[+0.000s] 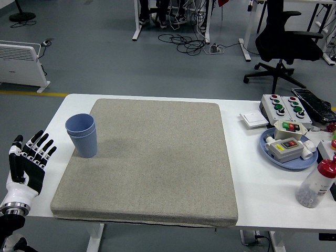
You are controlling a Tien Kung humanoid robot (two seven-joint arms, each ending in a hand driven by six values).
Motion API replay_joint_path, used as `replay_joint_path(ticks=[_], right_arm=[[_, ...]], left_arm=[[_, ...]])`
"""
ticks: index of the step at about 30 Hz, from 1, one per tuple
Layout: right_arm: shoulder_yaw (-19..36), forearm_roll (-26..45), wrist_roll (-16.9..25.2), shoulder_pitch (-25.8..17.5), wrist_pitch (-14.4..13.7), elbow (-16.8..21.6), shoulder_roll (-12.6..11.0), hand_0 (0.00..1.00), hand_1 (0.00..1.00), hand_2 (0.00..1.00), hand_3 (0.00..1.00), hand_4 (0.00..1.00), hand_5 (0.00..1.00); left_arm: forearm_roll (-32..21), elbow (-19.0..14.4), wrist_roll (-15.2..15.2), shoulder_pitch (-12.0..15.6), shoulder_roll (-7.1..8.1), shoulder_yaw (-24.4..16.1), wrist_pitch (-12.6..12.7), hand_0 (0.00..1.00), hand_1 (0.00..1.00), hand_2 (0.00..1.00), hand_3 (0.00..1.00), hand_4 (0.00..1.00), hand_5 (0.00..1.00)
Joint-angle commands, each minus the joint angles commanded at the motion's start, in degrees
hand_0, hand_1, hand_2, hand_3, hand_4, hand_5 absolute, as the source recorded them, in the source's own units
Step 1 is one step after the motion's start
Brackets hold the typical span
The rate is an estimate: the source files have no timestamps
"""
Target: Push cup pick cup insert cup
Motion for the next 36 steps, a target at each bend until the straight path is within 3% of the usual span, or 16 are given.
replay_joint_path(ticks=[36], right_arm=[[-0.1,-0.1,0.0,-0.1,0.0,0.0,-0.1,0.733,0.673,0.681,0.594,0.126,0.566]], left_arm=[[0.9,0.1,0.0,-0.2,0.0,0.2,0.9,0.834,0.841,0.829,0.756,0.622,0.998]])
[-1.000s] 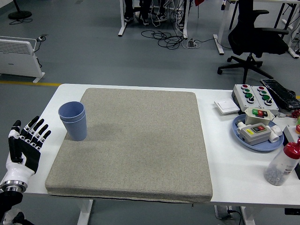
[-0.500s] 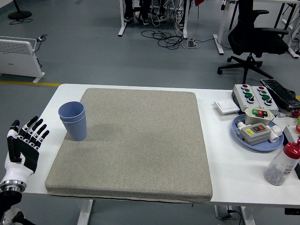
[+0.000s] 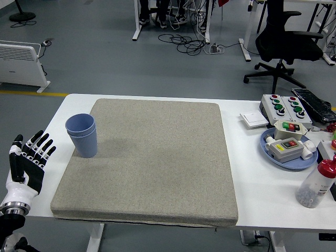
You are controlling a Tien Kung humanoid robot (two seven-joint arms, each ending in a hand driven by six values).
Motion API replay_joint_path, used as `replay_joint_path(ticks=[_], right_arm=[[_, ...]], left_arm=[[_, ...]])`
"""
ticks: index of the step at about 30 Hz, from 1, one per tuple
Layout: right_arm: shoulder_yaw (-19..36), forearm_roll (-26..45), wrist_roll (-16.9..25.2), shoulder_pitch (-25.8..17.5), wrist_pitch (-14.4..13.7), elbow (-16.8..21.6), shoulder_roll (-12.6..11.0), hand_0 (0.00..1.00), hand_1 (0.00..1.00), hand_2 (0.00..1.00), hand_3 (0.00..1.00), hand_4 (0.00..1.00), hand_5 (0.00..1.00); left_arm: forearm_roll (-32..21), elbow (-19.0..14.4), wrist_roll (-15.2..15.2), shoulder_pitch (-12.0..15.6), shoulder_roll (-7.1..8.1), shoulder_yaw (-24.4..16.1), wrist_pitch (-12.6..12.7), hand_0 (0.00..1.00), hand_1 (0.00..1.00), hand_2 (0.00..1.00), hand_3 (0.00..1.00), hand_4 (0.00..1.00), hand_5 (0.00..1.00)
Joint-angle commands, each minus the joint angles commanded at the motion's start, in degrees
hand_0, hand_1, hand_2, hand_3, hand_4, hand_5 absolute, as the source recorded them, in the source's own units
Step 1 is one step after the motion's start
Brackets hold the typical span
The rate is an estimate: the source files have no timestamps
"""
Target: Push cup pick cup insert cup
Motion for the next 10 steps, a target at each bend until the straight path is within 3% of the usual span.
replay_joint_path(ticks=[10], right_arm=[[0.2,-0.4,0.0,-0.3,-0.1,0.0,0.0,0.733,0.673,0.681,0.594,0.126,0.566]], left_arm=[[0.2,0.1,-0.1,0.3,0.0,0.3,0.1,0.836,0.842,0.83,0.755,0.622,0.998]])
